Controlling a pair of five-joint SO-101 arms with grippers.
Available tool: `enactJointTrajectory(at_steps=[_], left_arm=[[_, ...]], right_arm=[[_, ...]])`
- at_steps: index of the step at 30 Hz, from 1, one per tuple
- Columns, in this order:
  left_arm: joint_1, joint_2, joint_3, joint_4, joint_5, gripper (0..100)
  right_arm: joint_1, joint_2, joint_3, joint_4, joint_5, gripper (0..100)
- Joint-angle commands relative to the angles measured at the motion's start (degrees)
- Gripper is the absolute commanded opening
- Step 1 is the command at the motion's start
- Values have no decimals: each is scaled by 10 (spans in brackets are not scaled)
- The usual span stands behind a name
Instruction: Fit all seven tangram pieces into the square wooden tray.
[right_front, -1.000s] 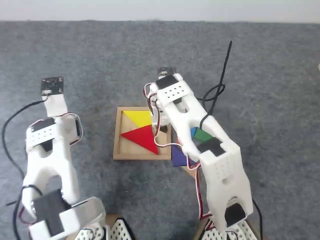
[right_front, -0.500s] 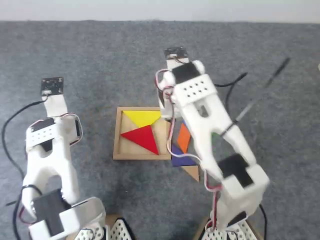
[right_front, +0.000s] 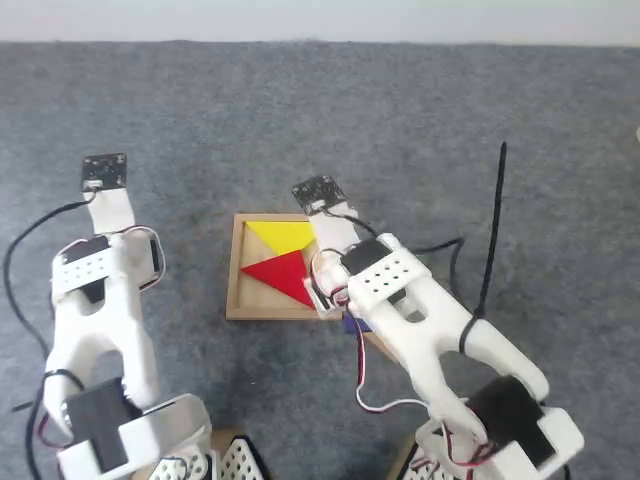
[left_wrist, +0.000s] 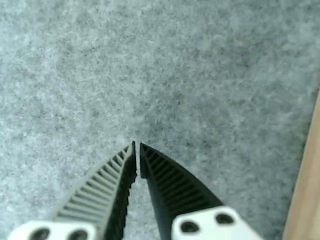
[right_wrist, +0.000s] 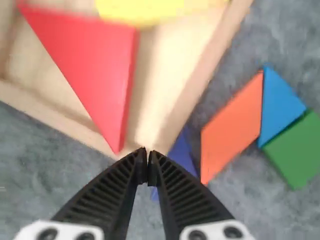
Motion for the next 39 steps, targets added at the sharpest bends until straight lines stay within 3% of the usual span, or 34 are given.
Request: enactJointTrajectory(at_steps=[1, 8, 29, 39], left_arm=[[3, -3, -1, -12, -5, 13], [3, -2, -1, -13, -5, 13], [3, -2, -1, -13, -5, 13], [3, -2, -1, -13, -5, 13]], right_arm=[[-8, 30, -19, -21, 5, 7], [-10, 109, -65, -25, 3, 7], [-82, 116, -99, -26, 1, 7], [-107, 117, -96, -88, 1, 7]])
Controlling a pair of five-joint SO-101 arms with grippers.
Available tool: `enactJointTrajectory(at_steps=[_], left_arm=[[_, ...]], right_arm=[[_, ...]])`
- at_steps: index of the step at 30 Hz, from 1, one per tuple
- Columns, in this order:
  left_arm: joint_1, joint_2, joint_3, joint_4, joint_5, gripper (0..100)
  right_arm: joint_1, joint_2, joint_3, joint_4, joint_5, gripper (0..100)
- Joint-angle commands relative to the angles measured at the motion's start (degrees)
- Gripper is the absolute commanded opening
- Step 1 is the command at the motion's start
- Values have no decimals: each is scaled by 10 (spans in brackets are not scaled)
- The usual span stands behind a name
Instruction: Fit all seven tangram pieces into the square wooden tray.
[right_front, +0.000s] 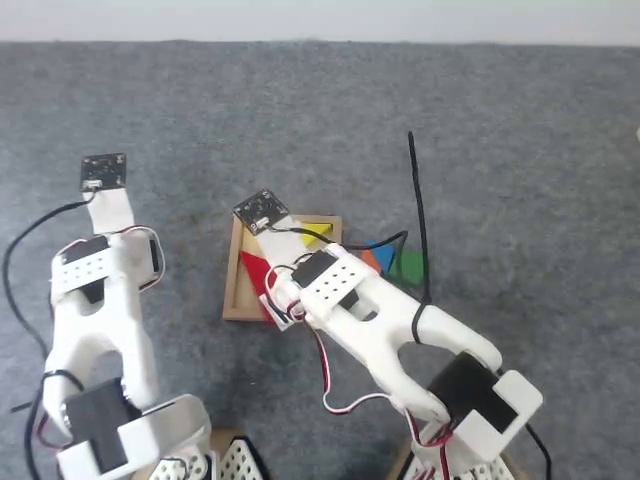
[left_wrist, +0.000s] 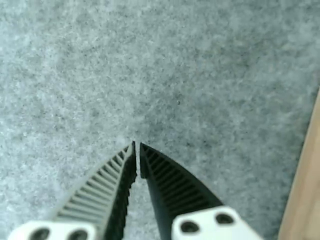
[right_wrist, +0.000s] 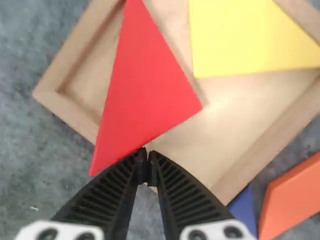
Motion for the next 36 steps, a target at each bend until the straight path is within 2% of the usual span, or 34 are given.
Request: enactJointTrajectory(at_steps=[1, 7, 11, 16, 25, 27, 32, 36], left_arm=[[3, -2, -1, -13, -5, 13], [4, -3, 2, -14, -5, 13], [4, -4, 3, -14, -5, 13], [4, -4, 4, -14, -5, 13], [4, -4, 4, -14, -5, 13], [4, -4, 4, -14, -5, 13], [4, -4, 4, -14, -5, 13], [4, -4, 4, -14, -5, 13]], right_arm=[[-6, -1, -26, -25, 0, 7], [-36, 0, -26, -43, -4, 7], [-48, 17, -28, -74, -40, 7], [-49, 72, -33, -145, -41, 8], [-48, 74, -77, -136, -42, 9], [-50, 71, -87, -101, -40, 8], [-54, 11, -162, 116, -1, 9], [-42, -9, -171, 151, 7, 9]])
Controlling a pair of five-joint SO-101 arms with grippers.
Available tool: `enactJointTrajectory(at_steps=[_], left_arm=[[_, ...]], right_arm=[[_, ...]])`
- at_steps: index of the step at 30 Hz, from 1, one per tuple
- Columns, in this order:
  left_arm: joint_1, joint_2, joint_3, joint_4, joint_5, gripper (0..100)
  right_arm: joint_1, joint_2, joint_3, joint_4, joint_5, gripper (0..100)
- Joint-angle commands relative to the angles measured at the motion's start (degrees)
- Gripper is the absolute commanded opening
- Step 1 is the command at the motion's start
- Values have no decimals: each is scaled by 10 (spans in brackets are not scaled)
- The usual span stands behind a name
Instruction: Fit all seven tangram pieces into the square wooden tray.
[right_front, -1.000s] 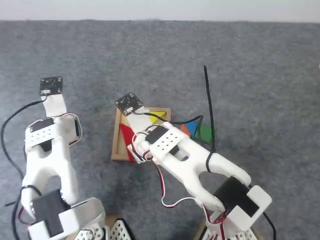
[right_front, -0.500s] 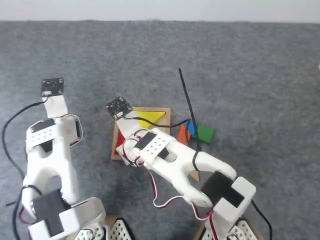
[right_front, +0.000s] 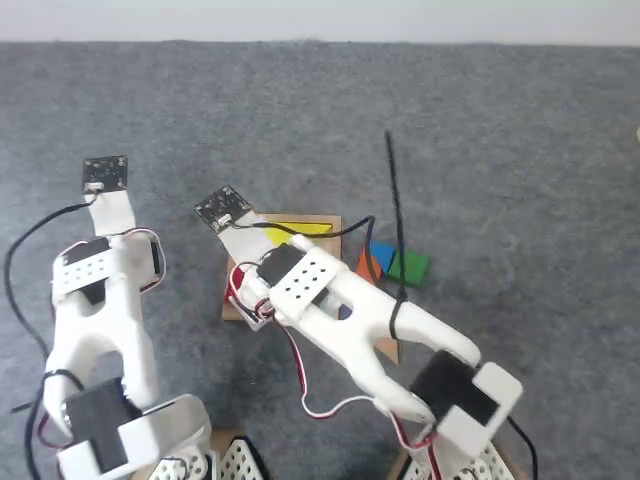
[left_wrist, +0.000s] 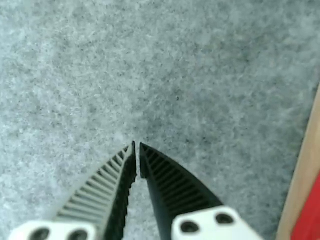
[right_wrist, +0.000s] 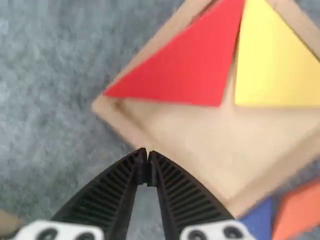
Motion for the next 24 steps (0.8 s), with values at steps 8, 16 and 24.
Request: enactJointTrajectory(at_steps=[8, 16, 24], left_arm=[[8, -8, -1, -12, -7, 13], [83, -126, 50, -10, -14, 13], [238, -142, -78, 122, -18, 13]], right_arm=[[72, -73, -21, 92, 9, 9], [196, -161, 143, 15, -13, 9], [199, -185, 244, -111, -11, 9]])
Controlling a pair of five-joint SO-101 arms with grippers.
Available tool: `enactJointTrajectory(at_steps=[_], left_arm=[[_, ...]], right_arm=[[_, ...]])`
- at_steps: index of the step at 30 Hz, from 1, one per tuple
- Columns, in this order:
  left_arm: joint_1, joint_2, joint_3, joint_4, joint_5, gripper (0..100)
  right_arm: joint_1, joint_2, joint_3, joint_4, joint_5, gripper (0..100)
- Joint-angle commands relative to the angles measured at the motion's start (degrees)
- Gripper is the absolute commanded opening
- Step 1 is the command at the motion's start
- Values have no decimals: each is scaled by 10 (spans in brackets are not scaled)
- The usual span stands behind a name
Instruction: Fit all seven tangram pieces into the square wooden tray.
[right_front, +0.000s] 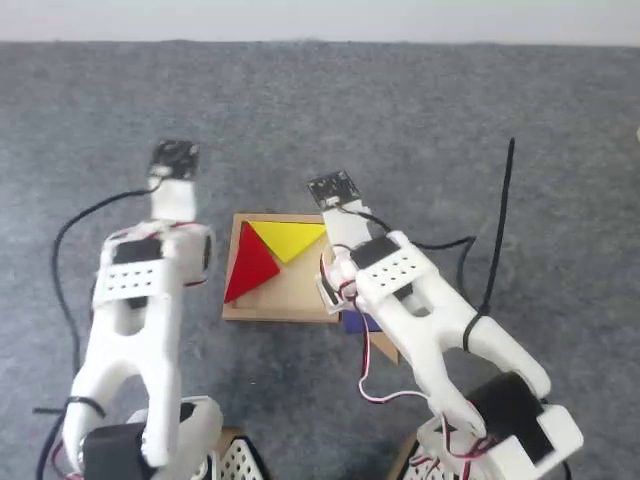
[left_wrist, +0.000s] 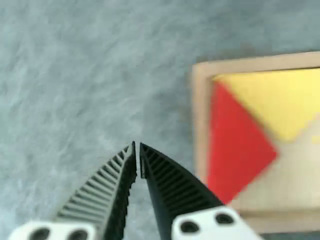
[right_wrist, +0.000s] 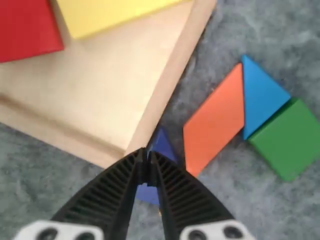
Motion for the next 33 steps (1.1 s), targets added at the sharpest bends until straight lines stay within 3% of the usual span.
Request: enactJointTrajectory(at_steps=[1, 6, 9, 13, 19, 33], left_arm=[[72, 1, -102, 77, -18, 13], [137, 76, -116, 74, 25, 14], [127, 135, -104, 33, 45, 15], [121, 184, -103, 31, 17, 14], [117, 178, -79, 67, 17, 13], [141, 177, -40, 55, 48, 13]], right_arm=[[21, -38, 18, -57, -3, 9], [21, -40, 43, -96, 25, 9], [20, -40, 42, -95, 25, 9], [21, -40, 40, -95, 25, 9], [23, -39, 43, -114, 26, 9], [24, -38, 60, -139, 26, 9]])
